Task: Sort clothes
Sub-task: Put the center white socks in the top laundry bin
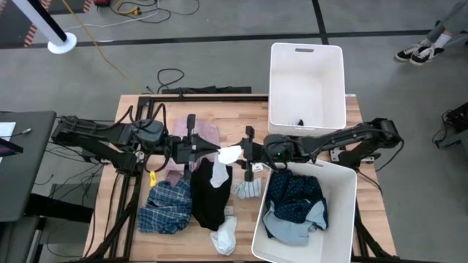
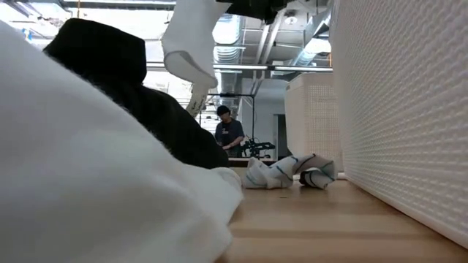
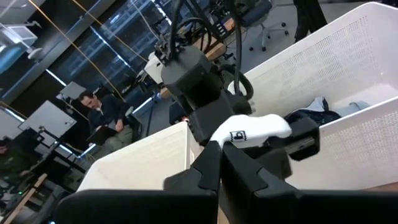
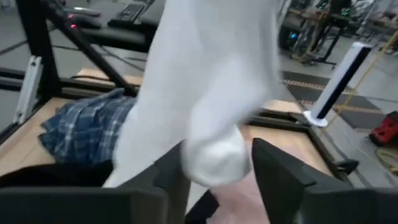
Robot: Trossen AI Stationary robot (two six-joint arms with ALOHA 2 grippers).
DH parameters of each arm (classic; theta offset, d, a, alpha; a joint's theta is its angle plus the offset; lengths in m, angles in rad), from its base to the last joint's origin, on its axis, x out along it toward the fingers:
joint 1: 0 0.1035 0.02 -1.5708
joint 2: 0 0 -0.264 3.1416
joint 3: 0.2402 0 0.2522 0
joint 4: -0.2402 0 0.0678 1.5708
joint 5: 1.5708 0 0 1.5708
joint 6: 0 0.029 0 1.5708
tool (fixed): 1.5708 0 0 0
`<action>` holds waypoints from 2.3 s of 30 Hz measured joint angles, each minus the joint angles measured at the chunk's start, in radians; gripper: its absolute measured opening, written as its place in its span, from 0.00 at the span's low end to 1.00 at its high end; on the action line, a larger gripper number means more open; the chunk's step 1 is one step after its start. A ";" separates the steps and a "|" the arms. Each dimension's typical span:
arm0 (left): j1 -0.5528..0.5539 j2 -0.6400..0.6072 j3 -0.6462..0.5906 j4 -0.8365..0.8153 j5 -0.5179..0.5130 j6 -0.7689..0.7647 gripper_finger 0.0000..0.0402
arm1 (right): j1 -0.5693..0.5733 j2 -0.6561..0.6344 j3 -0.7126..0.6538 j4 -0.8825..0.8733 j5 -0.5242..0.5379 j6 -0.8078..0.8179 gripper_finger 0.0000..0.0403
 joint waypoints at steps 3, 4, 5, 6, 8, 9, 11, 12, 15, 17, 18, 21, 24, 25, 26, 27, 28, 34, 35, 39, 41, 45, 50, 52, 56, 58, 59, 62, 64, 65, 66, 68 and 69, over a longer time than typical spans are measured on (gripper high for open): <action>0.000 0.000 0.000 0.001 0.000 -0.009 0.00 | -0.010 -0.004 0.000 0.015 0.007 -0.001 0.32; 0.000 0.000 0.000 0.000 0.000 -0.012 0.00 | -0.012 -0.005 0.001 0.015 0.007 -0.001 0.27; 0.000 0.000 0.000 0.000 0.000 -0.012 0.00 | -0.016 -0.005 0.001 0.014 0.007 -0.003 0.22; 0.000 0.000 0.000 -0.001 0.000 -0.014 0.00 | -0.015 -0.004 0.001 0.016 0.007 -0.011 0.16; 0.000 0.000 0.000 -0.001 0.000 -0.020 0.00 | -0.016 -0.004 0.001 0.029 0.008 -0.037 0.06; 0.000 0.000 0.000 -0.001 0.000 -0.021 0.00 | -0.016 -0.005 0.001 0.034 0.009 -0.050 0.03; 0.000 0.000 0.000 -0.008 0.000 -0.027 0.00 | -0.016 -0.005 0.015 0.017 0.010 -0.057 0.03; 0.000 0.000 0.000 -0.013 0.000 -0.029 0.01 | -0.016 -0.005 0.026 -0.003 0.010 -0.058 0.03; 0.000 0.000 0.000 -0.033 -0.006 -0.044 0.03 | -0.015 -0.005 0.085 -0.092 0.049 -0.078 0.01; 0.000 -0.001 0.000 -0.052 -0.020 -0.052 0.08 | -0.015 -0.010 0.134 -0.173 0.093 -0.100 0.01; 0.000 -0.006 0.000 -0.068 -0.028 -0.057 0.11 | -0.015 -0.011 0.158 -0.207 0.112 -0.107 0.01; 0.002 -0.015 0.000 -0.107 -0.043 -0.088 0.20 | -0.014 -0.018 0.239 -0.305 0.164 -0.137 0.00; 0.010 -0.026 0.000 -0.155 -0.055 -0.121 0.31 | -0.014 -0.025 0.321 -0.405 0.226 -0.150 0.00; 0.012 -0.027 0.000 -0.168 -0.056 -0.135 0.35 | -0.015 -0.030 0.346 -0.444 0.248 -0.149 0.00; 0.016 -0.029 0.000 -0.177 -0.058 -0.146 0.38 | -0.016 -0.036 0.367 -0.489 0.274 -0.149 0.00; 0.021 -0.032 0.000 -0.191 -0.058 -0.155 0.41 | -0.017 -0.037 0.388 -0.530 0.302 -0.149 0.00; 0.024 -0.038 0.000 -0.213 -0.058 -0.166 0.44 | -0.019 -0.038 0.409 -0.555 0.330 -0.149 0.00; 0.048 -0.040 -0.010 -0.296 -0.057 -0.230 0.53 | -0.038 -0.069 0.516 -0.751 0.475 -0.110 0.00; 0.050 -0.040 -0.019 -0.293 -0.051 -0.235 0.53 | -0.047 -0.077 0.524 -0.783 0.483 -0.096 0.00; 0.057 -0.040 -0.070 -0.294 -0.008 -0.251 0.53 | -0.095 -0.120 0.533 -0.870 0.517 -0.031 0.00; 0.060 -0.037 -0.097 -0.286 0.012 -0.256 0.53 | -0.127 -0.142 0.533 -0.921 0.521 0.011 0.00; 0.060 -0.031 -0.155 -0.245 0.073 -0.269 0.53 | -0.200 -0.174 0.533 -1.038 0.523 0.095 0.00; 0.060 -0.024 -0.238 -0.113 0.164 -0.274 0.53 | -0.290 -0.184 0.533 -1.162 0.525 0.173 0.00; 0.060 -0.012 -0.273 -0.041 0.190 -0.277 0.53 | -0.325 -0.184 0.533 -1.201 0.525 0.200 0.00; 0.060 0.011 -0.322 0.040 0.208 -0.276 0.53 | -0.376 -0.184 0.533 -1.239 0.527 0.230 0.00; 0.060 0.029 -0.339 0.089 0.212 -0.277 0.53 | -0.395 -0.184 0.533 -1.241 0.527 0.230 0.00; 0.060 0.042 -0.349 0.091 0.218 -0.277 0.53 | -0.403 -0.184 0.533 -1.241 0.527 0.230 0.00; 0.060 0.100 -0.351 0.146 0.253 -0.284 0.53 | -0.436 -0.184 0.533 -1.243 0.527 0.231 0.00; 0.060 0.146 -0.352 0.159 0.272 -0.285 0.53 | -0.456 -0.184 0.531 -1.248 0.528 0.237 0.00; 0.060 0.169 -0.351 0.182 0.282 -0.285 0.53 | -0.470 -0.184 0.526 -1.256 0.529 0.238 0.00; 0.059 0.191 -0.351 0.185 0.286 -0.284 0.53 | -0.484 -0.184 0.523 -1.267 0.532 0.243 0.00; 0.058 0.241 -0.352 0.201 0.303 -0.284 0.53 | -0.513 -0.184 0.513 -1.288 0.533 0.262 0.00; 0.058 0.262 -0.348 0.221 0.309 -0.284 0.53 | -0.532 -0.184 0.505 -1.301 0.533 0.268 0.00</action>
